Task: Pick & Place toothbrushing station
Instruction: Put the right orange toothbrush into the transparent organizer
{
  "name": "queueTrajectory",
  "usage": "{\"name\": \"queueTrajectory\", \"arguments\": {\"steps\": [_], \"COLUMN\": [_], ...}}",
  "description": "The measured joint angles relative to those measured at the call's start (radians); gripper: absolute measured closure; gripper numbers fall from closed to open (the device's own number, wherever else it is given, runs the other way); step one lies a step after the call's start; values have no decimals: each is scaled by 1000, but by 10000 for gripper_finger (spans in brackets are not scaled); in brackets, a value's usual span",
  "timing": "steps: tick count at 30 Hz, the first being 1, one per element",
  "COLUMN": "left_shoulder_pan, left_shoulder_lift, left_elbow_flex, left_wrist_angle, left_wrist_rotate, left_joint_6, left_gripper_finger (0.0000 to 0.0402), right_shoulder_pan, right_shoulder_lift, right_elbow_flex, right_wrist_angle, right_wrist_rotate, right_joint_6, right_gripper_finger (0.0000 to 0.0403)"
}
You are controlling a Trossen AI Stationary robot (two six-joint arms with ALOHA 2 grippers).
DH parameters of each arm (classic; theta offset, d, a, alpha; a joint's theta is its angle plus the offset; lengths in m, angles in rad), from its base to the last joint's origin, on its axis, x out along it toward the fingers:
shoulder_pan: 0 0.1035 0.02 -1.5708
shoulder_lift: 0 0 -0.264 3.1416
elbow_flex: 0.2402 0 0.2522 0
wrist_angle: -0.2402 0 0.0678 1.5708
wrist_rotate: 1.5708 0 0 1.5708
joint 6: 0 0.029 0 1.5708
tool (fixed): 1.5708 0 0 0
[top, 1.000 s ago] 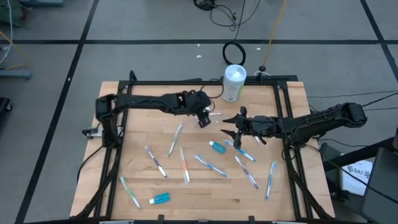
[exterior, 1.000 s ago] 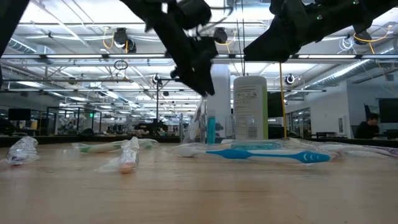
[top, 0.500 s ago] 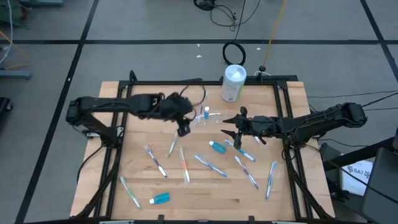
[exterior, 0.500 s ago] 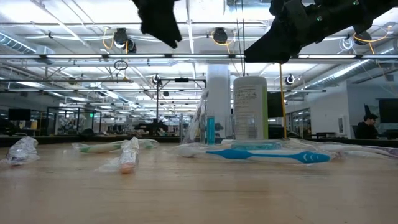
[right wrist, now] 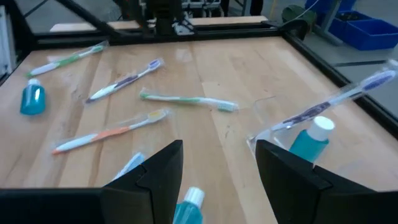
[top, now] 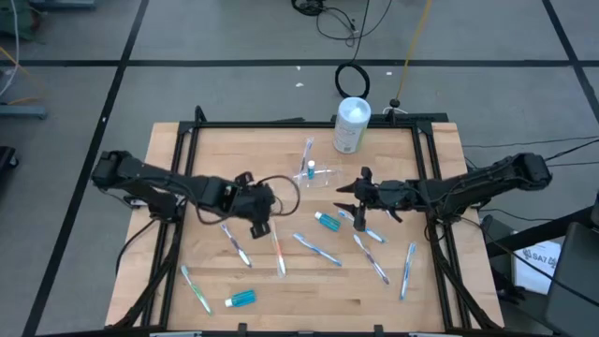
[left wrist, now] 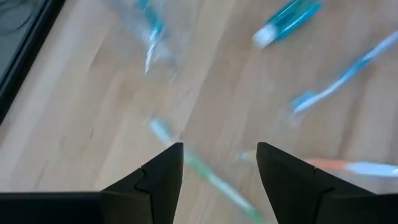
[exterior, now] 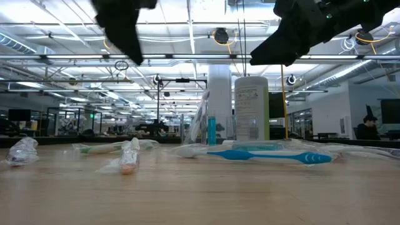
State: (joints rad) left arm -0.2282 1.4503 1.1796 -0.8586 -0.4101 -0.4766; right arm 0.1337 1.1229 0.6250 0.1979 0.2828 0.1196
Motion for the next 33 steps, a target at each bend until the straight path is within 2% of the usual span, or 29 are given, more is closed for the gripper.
{"name": "queueTrajectory", "arguments": {"steps": [3, 7, 10, 15, 19, 23, 27, 31, 33], "left_shoulder_pan": [-30, -46, -48, -45, -45, -45, -40, -28, -25], "left_shoulder_lift": [-44, -103, -131, -159, -161, -161, -161, -161, -161], "left_elbow_flex": [-102, -204, -233, -234, -234, -234, -234, -234, -234], "left_wrist_angle": [44, 143, 202, 294, 351, 357, 361, 364, 364], "left_wrist_rotate": [-56, -74, -78, -91, -90, -89, -89, -88, -88], "left_joint_6": [-105, -151, -128, -30, 28, 33, 38, 38, 41], "left_gripper_finger": [190, 190, 190, 190, 190, 190, 190, 190, 190], "right_shoulder_pan": [17, 8, -36, -128, -189, -264, -331, -379, -389], "right_shoulder_lift": [1, 5, 5, 5, 7, 7, 7, 7, 8], "right_elbow_flex": [0, 0, 0, -17, -112, -201, -266, -333, -367], "right_wrist_angle": [-46, -170, -307, -542, -499, -413, -318, -205, -152], "right_wrist_rotate": [18, 180, 272, 296, 286, 211, 190, 107, 107], "right_joint_6": [0, 79, 210, 444, 478, 466, 462, 436, 417], "right_gripper_finger": [206, 206, 206, 206, 206, 206, 206, 207, 212]}}
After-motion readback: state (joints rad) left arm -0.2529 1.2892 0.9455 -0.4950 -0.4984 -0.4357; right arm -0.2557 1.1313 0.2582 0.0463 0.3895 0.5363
